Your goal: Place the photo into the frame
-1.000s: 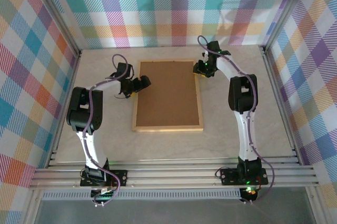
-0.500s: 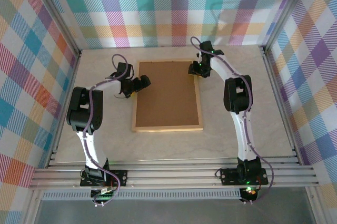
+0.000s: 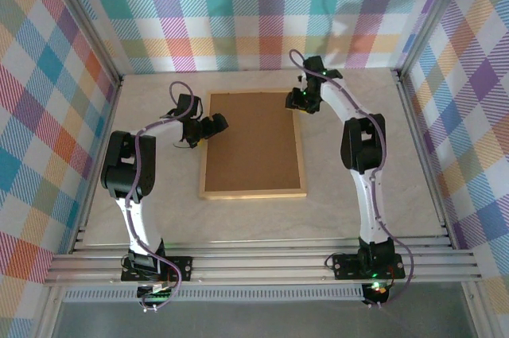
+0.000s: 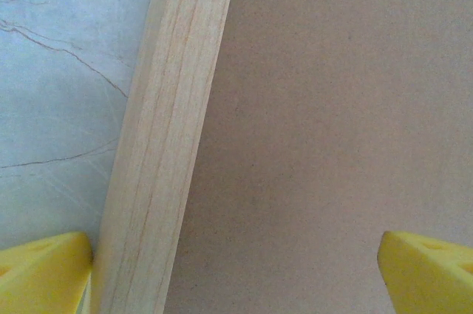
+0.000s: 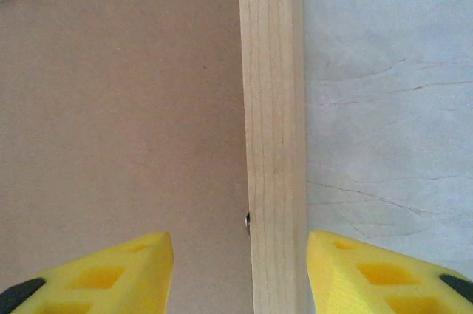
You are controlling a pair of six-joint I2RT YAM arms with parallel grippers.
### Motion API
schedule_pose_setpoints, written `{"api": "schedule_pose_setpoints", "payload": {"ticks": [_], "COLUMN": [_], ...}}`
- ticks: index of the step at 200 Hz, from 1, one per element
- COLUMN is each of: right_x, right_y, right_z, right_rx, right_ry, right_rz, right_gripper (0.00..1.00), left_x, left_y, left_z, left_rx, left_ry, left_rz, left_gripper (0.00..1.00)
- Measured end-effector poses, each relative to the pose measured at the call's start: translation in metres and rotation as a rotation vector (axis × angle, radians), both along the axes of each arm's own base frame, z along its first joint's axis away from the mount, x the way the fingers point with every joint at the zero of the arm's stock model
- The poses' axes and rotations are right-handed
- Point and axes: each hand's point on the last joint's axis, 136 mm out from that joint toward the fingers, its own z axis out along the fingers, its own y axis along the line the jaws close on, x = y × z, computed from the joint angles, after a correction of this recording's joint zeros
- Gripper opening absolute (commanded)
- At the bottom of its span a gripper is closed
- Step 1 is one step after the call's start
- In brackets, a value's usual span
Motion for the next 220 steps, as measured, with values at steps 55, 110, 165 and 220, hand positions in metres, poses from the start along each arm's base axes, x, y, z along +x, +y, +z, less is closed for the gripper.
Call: {"api": "schedule_pose_setpoints", "payload": {"ticks": [55,110,165,220], "right_x": [0.004,0.004,0.0,-0.001], "right_y": [-0.015,-0.019,-0.019,-0.019], "right_z": [0.004,0.0,-0.017,-0.031], "right_rx": [-0.013,-0.021,-0.029,-0.031], "right_ry": [-0.006,-0.002,0.033,0.055], "right_rz": [-0.03,-0.036,-0.036,-0.035], "right_gripper": [0.51,0.51,0.51,0.51], "left_x": [0.0,0.0,0.0,0.0], "left_y": [0.0,0.0,0.0,0.0], "left_z": [0.0,0.0,0.0,0.0], "left_rx": [0.0,0.0,0.0,0.0], "left_ry": [0.0,0.0,0.0,0.0], "left_rz": [0.0,0.0,0.0,0.0], "left_gripper": [0.99,0.99,0.99,0.99]}}
